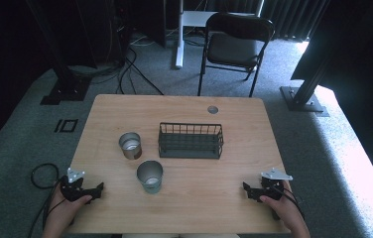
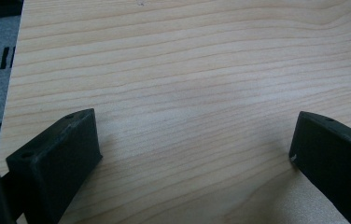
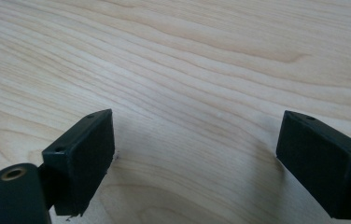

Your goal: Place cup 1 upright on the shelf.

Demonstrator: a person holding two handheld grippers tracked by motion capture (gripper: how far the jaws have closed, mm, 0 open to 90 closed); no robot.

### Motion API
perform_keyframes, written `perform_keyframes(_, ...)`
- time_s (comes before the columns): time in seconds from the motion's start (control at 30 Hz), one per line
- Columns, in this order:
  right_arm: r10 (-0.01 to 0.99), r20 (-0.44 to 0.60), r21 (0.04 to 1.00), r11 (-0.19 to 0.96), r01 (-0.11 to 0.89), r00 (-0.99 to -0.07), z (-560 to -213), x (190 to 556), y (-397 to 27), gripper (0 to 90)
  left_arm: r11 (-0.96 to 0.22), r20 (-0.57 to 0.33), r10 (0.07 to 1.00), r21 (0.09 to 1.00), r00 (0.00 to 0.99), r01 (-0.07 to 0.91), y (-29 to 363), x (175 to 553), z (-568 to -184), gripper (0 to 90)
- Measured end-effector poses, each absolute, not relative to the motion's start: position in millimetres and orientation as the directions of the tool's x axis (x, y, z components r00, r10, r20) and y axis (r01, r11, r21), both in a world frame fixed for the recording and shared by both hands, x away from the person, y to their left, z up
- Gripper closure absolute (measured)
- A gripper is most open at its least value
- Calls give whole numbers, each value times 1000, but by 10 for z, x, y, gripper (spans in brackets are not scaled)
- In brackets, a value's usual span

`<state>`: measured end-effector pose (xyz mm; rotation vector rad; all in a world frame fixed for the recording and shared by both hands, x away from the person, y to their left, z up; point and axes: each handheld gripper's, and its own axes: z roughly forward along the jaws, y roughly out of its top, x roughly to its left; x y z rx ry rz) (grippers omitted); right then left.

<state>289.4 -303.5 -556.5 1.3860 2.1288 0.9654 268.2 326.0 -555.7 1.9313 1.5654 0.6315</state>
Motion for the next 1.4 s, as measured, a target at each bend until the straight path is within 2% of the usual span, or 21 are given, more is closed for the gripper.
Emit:
perform_keyframes(0.37, 889, 24, 761, 280, 585, -457, -5472, 2940, -2952, 113, -154, 8, 979, 686, 204, 711, 3260, 2681, -5557, 22)
perform_keyframes(1.4, 768, 15, 790, 383, 478, -640, -5334, 3054, -2348, 113, -152, 7, 979, 687, 204, 711, 3259, 2682, -5557, 22)
